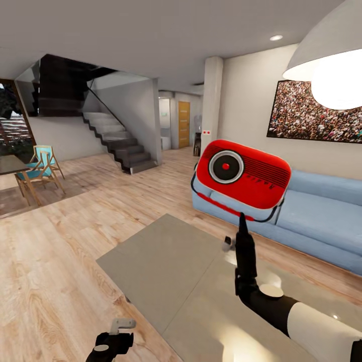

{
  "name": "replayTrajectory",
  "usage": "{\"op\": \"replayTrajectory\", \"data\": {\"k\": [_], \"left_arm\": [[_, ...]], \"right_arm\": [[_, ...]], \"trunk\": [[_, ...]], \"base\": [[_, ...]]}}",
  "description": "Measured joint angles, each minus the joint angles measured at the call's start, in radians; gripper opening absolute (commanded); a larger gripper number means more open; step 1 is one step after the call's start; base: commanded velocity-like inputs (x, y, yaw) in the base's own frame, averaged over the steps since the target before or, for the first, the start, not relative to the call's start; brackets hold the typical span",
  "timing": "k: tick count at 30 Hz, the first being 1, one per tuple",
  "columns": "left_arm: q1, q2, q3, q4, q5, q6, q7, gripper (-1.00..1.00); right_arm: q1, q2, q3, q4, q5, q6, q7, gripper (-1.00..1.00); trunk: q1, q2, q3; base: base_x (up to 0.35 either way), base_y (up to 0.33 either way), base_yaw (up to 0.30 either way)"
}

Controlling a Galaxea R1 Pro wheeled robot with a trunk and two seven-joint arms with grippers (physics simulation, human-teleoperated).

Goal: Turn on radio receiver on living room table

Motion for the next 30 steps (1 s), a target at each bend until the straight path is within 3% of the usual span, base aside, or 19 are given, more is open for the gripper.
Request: {"op": "replayTrajectory", "data": {"k": [4,10,13,26,30], "left_arm": [[0.000,0.000,-0.001,0.000,0.000,0.000,0.000,1.00],[0.000,-0.002,-0.001,0.000,0.001,0.000,0.000,1.00],[0.000,-0.002,-0.001,0.000,0.001,0.000,0.000,1.00],[0.000,-0.003,-0.001,0.000,0.002,0.000,0.000,1.00],[-0.023,-0.025,-0.024,0.022,0.025,0.023,-0.022,1.00]], "right_arm": [[0.002,0.000,0.004,0.034,0.015,0.060,-0.024,-1.00],[0.003,0.000,0.107,0.146,0.023,0.078,-0.024,-1.00],[0.004,0.000,0.129,0.183,0.024,0.079,-0.024,-1.00],[0.007,0.000,0.138,0.229,0.028,0.080,-0.024,-1.00],[0.032,0.022,0.140,0.254,-0.004,0.084,-0.024,-1.00]], "trunk": [[0.000,0.000,0.000],[0.000,0.000,0.000],[0.000,0.000,0.000],[0.000,0.000,0.000],[0.000,0.000,0.000]], "base": [[0.000,0.000,0.000],[0.000,0.000,0.000],[0.000,0.000,0.000],[0.000,0.000,0.000],[0.000,0.000,0.000]]}}
